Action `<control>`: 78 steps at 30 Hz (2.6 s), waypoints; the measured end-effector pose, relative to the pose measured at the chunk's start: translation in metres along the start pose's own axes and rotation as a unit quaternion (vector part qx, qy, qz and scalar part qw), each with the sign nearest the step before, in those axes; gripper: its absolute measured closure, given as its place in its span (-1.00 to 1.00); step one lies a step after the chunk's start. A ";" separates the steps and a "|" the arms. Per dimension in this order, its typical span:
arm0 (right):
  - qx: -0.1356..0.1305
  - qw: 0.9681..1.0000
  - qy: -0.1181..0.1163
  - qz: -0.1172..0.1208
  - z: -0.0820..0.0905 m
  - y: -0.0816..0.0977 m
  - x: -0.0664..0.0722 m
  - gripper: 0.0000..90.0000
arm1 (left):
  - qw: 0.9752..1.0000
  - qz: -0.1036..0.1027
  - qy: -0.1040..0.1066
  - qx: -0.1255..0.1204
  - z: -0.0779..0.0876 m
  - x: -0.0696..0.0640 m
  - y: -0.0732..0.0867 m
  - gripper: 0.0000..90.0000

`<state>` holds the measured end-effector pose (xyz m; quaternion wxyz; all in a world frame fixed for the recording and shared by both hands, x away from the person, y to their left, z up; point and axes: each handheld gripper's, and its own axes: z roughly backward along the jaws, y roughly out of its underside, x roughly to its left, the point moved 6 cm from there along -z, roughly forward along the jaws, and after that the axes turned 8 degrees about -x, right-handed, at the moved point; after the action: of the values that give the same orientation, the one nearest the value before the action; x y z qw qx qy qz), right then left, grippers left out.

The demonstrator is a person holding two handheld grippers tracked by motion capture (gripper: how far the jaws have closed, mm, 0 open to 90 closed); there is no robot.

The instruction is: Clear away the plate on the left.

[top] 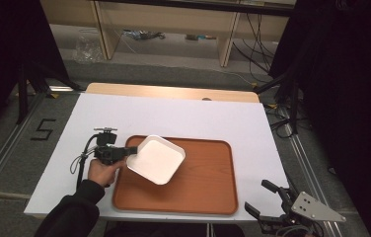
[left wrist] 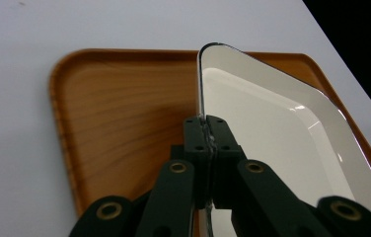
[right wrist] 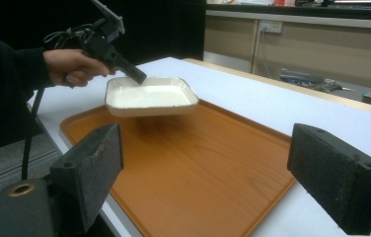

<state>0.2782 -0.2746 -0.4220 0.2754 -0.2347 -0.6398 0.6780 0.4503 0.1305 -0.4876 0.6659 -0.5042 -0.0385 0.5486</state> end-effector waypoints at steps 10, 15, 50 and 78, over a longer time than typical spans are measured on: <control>0.002 1.000 -0.001 0.000 0.000 0.000 0.000 -0.67 | 0.999 -0.020 0.023 0.030 -0.021 -0.027 0.016 0.96; 0.001 1.000 -0.001 0.000 0.000 0.000 0.000 -0.67 | 0.999 -0.022 0.024 0.036 -0.027 -0.031 0.021 0.96; 0.007 1.000 0.002 0.002 0.002 0.000 0.000 -0.67 | 0.993 -0.076 0.005 0.092 -0.034 -0.042 0.061 0.94; 0.021 1.000 -0.001 0.006 0.003 0.001 0.001 -0.67 | 0.988 -0.097 -0.023 0.116 0.004 -0.047 0.090 0.77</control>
<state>0.2760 -0.2762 -0.4226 0.2758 -0.2324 -0.6243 0.6929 0.3671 0.0872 -0.5262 0.7690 -0.4045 -0.0387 0.4935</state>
